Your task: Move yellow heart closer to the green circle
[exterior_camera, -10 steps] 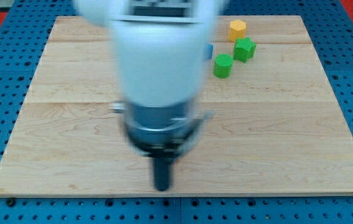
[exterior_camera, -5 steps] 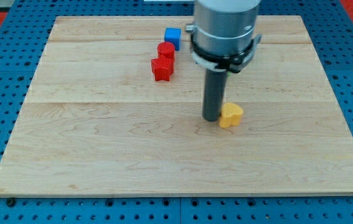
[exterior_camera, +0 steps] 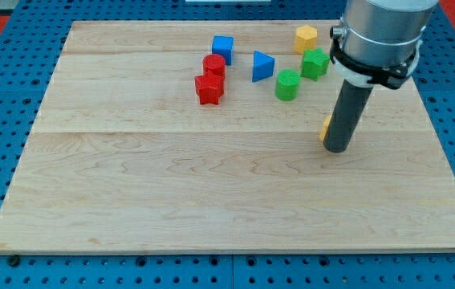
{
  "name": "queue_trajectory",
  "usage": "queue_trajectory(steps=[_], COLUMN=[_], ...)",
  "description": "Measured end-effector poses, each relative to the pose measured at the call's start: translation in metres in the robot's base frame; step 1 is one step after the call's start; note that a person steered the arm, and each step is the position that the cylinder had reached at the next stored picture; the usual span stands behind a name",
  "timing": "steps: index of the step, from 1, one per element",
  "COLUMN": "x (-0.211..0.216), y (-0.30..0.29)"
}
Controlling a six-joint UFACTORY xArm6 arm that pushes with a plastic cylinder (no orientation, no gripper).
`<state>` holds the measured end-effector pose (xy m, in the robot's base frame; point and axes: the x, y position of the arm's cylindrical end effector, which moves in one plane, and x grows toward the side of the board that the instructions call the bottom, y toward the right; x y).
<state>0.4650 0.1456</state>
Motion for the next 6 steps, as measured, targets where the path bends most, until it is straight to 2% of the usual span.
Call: queue_trajectory(steps=[1, 3, 5, 6], x=[-0.018, -0.020, -0.041, 0.003], y=[0.007, 0.022, -0.013, -0.001])
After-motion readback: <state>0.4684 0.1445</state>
